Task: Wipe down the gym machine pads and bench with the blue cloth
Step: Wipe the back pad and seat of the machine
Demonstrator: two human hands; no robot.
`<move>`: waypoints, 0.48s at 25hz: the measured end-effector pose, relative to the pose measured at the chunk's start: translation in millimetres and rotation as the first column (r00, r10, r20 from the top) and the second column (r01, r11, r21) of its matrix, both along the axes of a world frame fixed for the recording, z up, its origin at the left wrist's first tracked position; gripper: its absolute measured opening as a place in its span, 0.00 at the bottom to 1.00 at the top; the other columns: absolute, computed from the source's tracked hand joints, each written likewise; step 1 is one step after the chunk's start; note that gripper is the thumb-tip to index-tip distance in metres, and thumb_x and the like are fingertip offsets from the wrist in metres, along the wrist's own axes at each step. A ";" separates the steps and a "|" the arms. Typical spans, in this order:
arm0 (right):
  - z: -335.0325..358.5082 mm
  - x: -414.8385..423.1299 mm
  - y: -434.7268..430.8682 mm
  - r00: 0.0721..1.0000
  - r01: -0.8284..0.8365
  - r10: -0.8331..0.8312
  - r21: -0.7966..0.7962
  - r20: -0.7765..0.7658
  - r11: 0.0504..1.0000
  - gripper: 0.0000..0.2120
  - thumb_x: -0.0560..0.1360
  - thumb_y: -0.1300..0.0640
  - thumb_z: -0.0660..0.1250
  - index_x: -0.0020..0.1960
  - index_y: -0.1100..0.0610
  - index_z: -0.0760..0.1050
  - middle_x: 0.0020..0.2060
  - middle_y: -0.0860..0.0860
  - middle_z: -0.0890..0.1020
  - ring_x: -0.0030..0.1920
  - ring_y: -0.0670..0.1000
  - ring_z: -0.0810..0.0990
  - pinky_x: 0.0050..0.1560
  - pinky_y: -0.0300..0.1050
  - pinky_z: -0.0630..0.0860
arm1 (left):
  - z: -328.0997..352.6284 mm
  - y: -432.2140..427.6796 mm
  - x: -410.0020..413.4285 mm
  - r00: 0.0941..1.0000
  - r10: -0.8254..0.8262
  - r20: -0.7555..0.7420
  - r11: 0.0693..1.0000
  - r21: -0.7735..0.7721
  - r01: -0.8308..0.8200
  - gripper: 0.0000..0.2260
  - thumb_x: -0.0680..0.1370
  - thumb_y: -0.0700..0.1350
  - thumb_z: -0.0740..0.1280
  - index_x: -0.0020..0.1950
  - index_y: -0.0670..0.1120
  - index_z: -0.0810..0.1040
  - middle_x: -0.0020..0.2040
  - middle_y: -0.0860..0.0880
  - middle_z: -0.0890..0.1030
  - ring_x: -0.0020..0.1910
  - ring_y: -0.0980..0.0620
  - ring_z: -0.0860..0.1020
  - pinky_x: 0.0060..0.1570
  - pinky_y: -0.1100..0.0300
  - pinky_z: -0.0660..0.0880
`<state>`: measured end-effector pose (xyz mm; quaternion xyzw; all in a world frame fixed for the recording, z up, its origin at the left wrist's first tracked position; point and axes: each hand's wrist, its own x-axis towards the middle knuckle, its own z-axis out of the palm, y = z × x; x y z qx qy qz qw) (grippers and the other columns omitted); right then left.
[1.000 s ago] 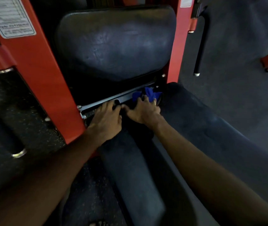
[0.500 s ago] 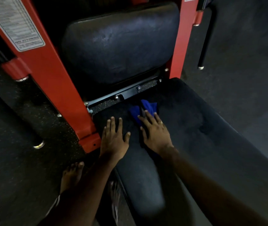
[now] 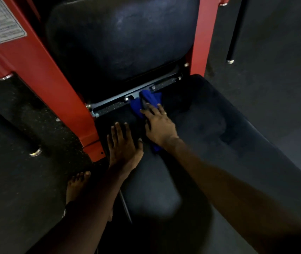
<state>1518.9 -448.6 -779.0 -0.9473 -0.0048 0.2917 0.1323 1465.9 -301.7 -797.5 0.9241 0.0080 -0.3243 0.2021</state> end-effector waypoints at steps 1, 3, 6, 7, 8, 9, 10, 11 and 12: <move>1.7 6.1 -22.3 0.999 0.037 -0.035 -0.066 0.018 0.997 0.27 0.77 0.55 0.62 0.76 0.47 0.65 0.79 0.48 0.60 0.79 0.61 0.54 0.75 0.58 0.63 | 2.5 -0.9 -0.1 1.000 -0.005 0.014 1.000 -0.011 0.005 0.34 0.80 0.57 0.57 0.81 0.45 0.49 0.81 0.38 0.45 0.80 0.40 0.45 0.77 0.43 0.44; 7.3 14.8 -75.5 0.988 0.148 -0.139 -0.189 0.063 0.971 0.27 0.76 0.55 0.62 0.75 0.49 0.66 0.79 0.50 0.61 0.79 0.63 0.56 0.74 0.60 0.64 | 9.0 -6.0 0.0 0.997 -0.070 0.044 0.995 -0.070 0.073 0.32 0.81 0.57 0.56 0.81 0.46 0.51 0.81 0.40 0.45 0.80 0.42 0.45 0.77 0.46 0.44; 21.6 15.4 -123.5 0.926 0.374 -0.355 -0.196 0.129 0.906 0.27 0.78 0.55 0.61 0.77 0.50 0.64 0.79 0.52 0.59 0.79 0.63 0.55 0.75 0.60 0.62 | 19.2 -25.8 -0.6 0.994 -0.108 0.015 0.986 -0.129 0.109 0.30 0.82 0.57 0.55 0.81 0.47 0.51 0.81 0.41 0.46 0.80 0.43 0.45 0.77 0.47 0.45; 24.2 12.4 -119.1 0.897 0.440 -0.421 -0.178 0.137 0.880 0.27 0.78 0.55 0.61 0.77 0.50 0.64 0.80 0.52 0.59 0.79 0.63 0.54 0.76 0.59 0.61 | 21.3 -33.2 -2.2 0.995 -0.101 -0.020 0.987 -0.127 0.098 0.31 0.82 0.58 0.55 0.81 0.47 0.51 0.81 0.41 0.47 0.80 0.43 0.45 0.77 0.46 0.45; 25.8 7.5 -104.0 0.895 0.443 -0.428 -0.155 0.124 0.883 0.28 0.78 0.56 0.62 0.77 0.51 0.64 0.80 0.52 0.59 0.79 0.63 0.55 0.76 0.58 0.60 | 22.0 -38.3 -5.0 0.995 -0.091 -0.043 0.990 -0.114 0.086 0.32 0.82 0.58 0.55 0.81 0.46 0.52 0.81 0.40 0.48 0.80 0.42 0.46 0.77 0.46 0.46; 26.3 0.2 -81.9 0.931 0.363 -0.353 -0.119 0.097 0.924 0.28 0.78 0.56 0.62 0.77 0.52 0.64 0.80 0.52 0.58 0.79 0.64 0.55 0.77 0.57 0.59 | 21.0 -41.5 -8.9 0.995 -0.089 -0.040 0.992 -0.091 0.085 0.32 0.81 0.58 0.56 0.81 0.44 0.53 0.80 0.38 0.50 0.80 0.41 0.48 0.77 0.44 0.47; 25.9 -12.2 -57.3 0.977 0.206 -0.201 -0.069 0.066 0.976 0.29 0.77 0.56 0.63 0.77 0.52 0.64 0.80 0.52 0.58 0.79 0.64 0.55 0.77 0.57 0.60 | 19.5 -44.1 -12.3 0.995 -0.102 -0.016 0.993 -0.062 0.101 0.32 0.80 0.57 0.56 0.80 0.42 0.57 0.79 0.36 0.54 0.79 0.38 0.52 0.76 0.41 0.51; 26.0 -30.7 -36.2 1.000 0.023 -0.023 -0.014 0.017 1.000 0.29 0.77 0.56 0.64 0.77 0.51 0.65 0.80 0.50 0.59 0.79 0.63 0.55 0.76 0.56 0.62 | 17.6 -45.9 -16.0 0.992 -0.124 0.004 0.991 -0.040 0.124 0.33 0.77 0.56 0.56 0.78 0.39 0.61 0.78 0.34 0.58 0.78 0.36 0.57 0.75 0.39 0.56; 24.6 -44.2 -30.5 0.995 -0.101 0.102 0.025 -0.010 0.995 0.30 0.76 0.56 0.65 0.77 0.49 0.65 0.79 0.49 0.60 0.78 0.63 0.56 0.75 0.56 0.64 | 14.6 -45.4 -18.0 0.990 -0.132 0.043 0.991 -0.030 0.133 0.33 0.76 0.57 0.56 0.77 0.38 0.63 0.76 0.33 0.61 0.76 0.35 0.60 0.73 0.38 0.59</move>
